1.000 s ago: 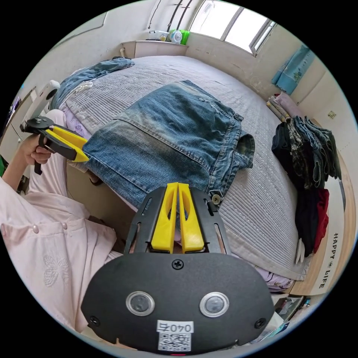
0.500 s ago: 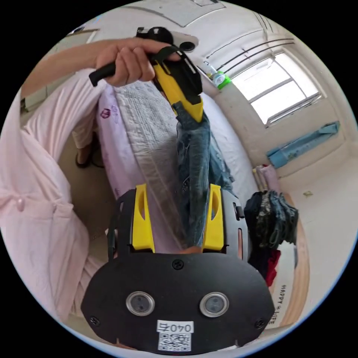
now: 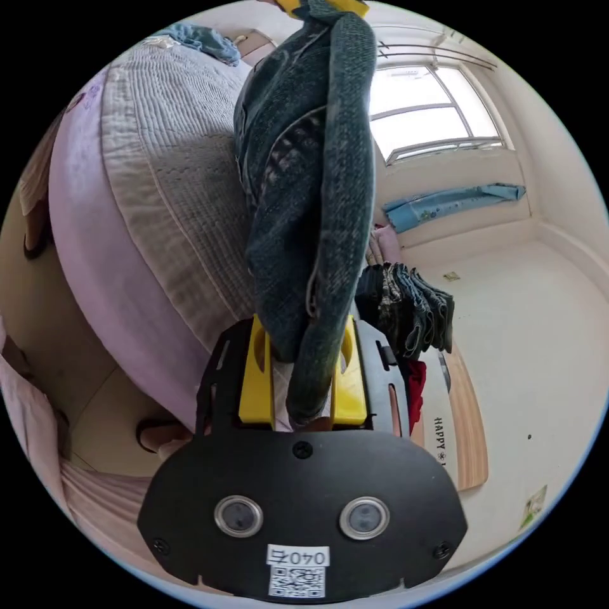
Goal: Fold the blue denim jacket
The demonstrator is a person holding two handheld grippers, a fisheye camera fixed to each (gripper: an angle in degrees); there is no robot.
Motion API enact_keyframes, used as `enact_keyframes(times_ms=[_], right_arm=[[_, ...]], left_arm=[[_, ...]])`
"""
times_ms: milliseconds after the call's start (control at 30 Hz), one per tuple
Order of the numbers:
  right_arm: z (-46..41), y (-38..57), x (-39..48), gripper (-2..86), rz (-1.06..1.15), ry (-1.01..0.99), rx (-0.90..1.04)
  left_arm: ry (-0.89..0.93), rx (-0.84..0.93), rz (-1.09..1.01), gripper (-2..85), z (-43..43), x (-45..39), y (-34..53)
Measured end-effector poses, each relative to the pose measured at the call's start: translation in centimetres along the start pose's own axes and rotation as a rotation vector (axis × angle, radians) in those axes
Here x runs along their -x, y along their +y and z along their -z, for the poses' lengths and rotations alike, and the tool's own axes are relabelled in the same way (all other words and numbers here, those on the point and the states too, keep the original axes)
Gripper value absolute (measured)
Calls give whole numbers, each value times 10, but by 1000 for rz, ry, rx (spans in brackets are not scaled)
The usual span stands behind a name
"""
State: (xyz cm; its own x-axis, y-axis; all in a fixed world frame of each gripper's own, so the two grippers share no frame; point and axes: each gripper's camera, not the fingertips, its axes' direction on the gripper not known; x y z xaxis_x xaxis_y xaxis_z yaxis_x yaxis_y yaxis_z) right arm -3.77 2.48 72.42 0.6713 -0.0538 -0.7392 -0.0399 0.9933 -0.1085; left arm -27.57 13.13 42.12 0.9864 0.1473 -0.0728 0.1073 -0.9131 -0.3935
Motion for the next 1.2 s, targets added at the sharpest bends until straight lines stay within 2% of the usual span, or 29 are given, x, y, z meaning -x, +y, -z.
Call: enact_keyframes(times_ms=[167, 633, 800, 967, 1067, 1200], right_arm=[[19, -15, -9, 44, 111, 102, -66], [161, -106, -152, 28, 589, -97, -70], [219, -126, -195, 31, 655, -249, -17], [278, -146, -265, 33, 707, -482, -10], [293, -164, -308, 34, 724, -548, -32], [271, -207, -372, 39, 701, -590, -22]], left_arm=[[-4, -15, 36, -2, 24, 22, 18], [-5, -31, 103, -3, 121, 43, 69], [-15, -8, 140, -1, 149, 25, 104], [11, -12, 133, -1, 179, -1, 119], [16, -23, 144, -1, 192, -5, 113], [65, -43, 149, 0, 197, 11, 64]])
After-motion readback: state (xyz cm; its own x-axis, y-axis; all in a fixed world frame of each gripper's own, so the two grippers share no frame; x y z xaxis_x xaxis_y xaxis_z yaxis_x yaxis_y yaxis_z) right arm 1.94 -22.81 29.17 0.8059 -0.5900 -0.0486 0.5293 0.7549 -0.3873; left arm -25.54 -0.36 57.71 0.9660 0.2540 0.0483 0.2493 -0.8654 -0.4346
